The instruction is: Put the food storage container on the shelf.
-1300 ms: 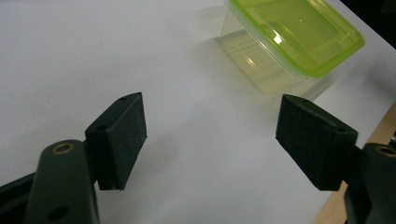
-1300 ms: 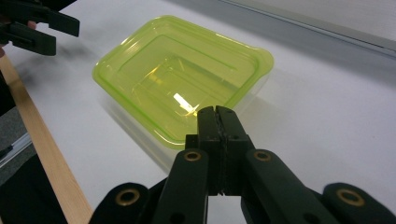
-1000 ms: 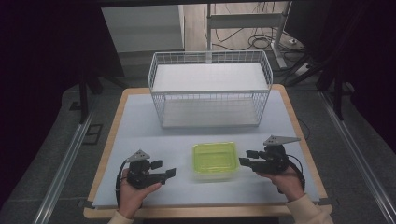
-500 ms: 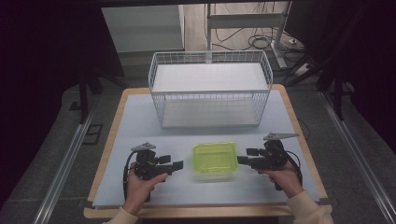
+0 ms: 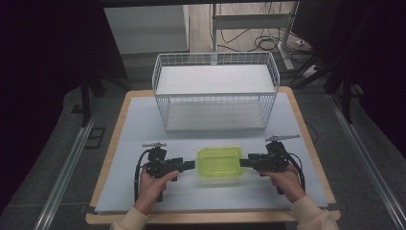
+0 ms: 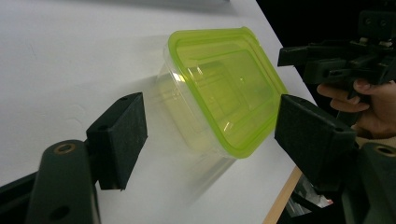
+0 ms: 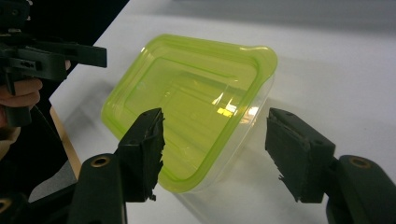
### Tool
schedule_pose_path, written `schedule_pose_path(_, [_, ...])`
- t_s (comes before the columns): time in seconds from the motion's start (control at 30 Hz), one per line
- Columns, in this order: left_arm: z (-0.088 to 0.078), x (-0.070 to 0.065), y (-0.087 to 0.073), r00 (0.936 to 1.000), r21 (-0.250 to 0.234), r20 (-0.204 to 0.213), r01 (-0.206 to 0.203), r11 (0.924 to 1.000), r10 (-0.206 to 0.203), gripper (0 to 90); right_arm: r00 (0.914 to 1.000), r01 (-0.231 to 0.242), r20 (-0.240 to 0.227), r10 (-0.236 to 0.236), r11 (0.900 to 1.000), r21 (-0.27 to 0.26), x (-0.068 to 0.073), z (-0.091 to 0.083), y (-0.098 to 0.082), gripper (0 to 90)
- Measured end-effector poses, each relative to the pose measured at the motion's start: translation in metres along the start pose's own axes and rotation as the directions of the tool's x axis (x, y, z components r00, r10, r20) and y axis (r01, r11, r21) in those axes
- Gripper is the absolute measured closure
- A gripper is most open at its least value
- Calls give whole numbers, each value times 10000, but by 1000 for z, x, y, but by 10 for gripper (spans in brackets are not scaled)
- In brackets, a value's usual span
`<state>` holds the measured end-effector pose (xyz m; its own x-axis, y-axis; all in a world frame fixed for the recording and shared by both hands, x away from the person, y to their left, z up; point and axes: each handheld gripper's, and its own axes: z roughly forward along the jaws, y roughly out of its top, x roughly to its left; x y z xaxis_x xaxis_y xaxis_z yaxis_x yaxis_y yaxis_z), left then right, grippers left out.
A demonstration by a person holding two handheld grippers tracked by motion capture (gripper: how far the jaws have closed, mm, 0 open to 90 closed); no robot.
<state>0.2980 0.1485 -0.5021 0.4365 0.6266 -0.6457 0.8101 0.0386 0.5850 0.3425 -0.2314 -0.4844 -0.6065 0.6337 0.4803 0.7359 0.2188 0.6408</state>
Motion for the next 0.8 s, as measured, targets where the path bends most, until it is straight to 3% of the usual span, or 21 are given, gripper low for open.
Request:
schedule_pose_path(0.2, [10,7,-2,9984,220,226,516,9984,-521,259,9983,-568,-141,570,9983,130,-6,9,-1,398])
schedule_pose_path(0.6, [19,10,-2,9963,395,479,698,9968,-717,304,9899,-1291,-548,1305,9912,293,-11,14,-3,475])
schedule_pose_path(0.8, [20,14,-2,9940,393,561,923,9950,-944,345,9882,-1403,-580,1418,9897,290,-14,16,-2,512])
